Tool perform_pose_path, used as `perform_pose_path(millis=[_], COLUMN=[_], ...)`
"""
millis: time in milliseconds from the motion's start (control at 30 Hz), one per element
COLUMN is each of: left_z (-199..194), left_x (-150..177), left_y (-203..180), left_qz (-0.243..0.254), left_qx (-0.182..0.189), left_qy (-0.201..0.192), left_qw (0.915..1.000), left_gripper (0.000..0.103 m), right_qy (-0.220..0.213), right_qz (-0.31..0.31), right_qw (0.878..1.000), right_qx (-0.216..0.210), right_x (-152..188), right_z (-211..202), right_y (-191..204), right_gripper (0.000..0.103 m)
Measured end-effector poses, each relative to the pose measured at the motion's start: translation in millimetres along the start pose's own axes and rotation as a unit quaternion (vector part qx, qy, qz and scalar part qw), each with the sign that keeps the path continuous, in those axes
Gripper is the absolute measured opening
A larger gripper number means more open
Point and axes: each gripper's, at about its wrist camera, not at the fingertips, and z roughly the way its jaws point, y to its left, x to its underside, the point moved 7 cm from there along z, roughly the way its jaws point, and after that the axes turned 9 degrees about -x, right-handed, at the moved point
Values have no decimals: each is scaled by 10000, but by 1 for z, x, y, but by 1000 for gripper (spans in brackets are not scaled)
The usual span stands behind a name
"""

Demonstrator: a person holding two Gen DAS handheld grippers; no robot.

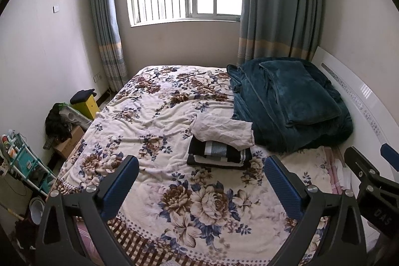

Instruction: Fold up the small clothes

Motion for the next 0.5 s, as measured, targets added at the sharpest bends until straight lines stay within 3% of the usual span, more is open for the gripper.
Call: perform_pose_path(millis=[500], left_z=[-1], left_x=[0], left_y=[1], left_qz=[-1], left_qx=[-10], left_qy=[-14], left_qw=[10000], left_gripper=[103], right_qy=[-42], right_qz=[-9], right_qw=[10000], right_qx=[-18], right_x=[-1], right_z=[-4], right_y=[2], right_gripper=[103])
